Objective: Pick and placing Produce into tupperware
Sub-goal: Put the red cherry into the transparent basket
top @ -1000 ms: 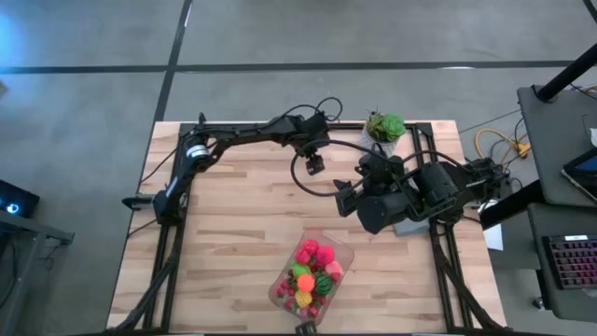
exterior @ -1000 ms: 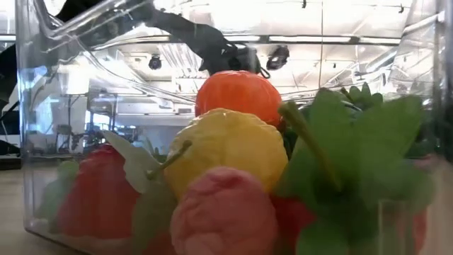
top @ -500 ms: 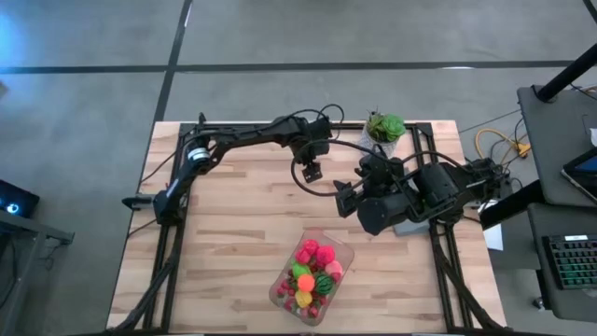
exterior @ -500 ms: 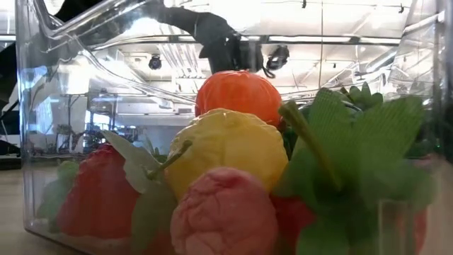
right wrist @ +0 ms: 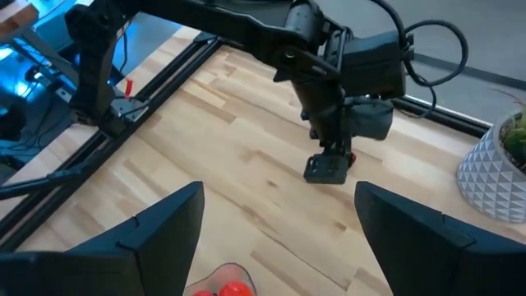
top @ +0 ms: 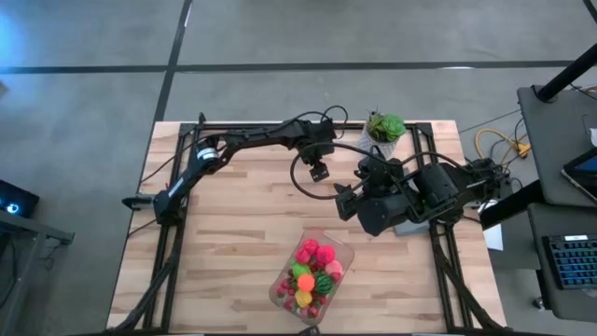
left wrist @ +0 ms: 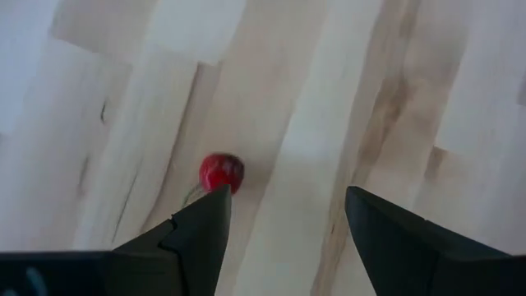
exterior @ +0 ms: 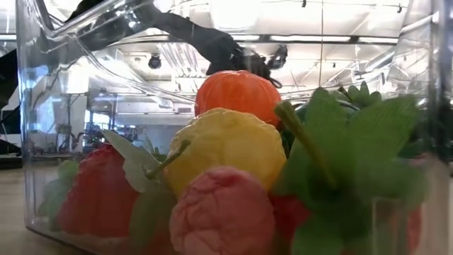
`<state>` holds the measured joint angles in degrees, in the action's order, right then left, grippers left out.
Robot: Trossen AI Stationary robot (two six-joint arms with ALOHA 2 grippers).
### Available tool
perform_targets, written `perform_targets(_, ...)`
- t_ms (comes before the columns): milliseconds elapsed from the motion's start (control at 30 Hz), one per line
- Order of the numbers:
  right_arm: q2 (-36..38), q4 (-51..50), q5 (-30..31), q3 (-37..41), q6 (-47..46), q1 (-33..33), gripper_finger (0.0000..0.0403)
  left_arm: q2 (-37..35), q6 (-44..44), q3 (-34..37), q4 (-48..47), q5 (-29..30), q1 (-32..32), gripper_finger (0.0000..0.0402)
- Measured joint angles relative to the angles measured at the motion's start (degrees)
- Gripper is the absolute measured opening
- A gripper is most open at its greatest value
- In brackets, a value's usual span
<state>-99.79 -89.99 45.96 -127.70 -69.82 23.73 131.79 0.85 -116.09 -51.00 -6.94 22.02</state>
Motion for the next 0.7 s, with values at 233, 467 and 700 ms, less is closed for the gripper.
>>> perform_targets(233,0.0,0.0,-0.1,0.0,1.2,0.0,0.0309,0.2,-7.4,0.2,2.6,-4.3,1.0,0.0225)
perform_targets(467,0.0,0.0,-0.1,0.0,2.4,0.0,0.0303,0.2,-24.5,0.3,6.4,-13.1,4.5,0.0221)
perform_targets(700,0.0,0.0,-0.7,0.0,2.4,0.0,0.031,-0.1,-24.9,0.5,-0.1,-12.0,6.3,0.0173)
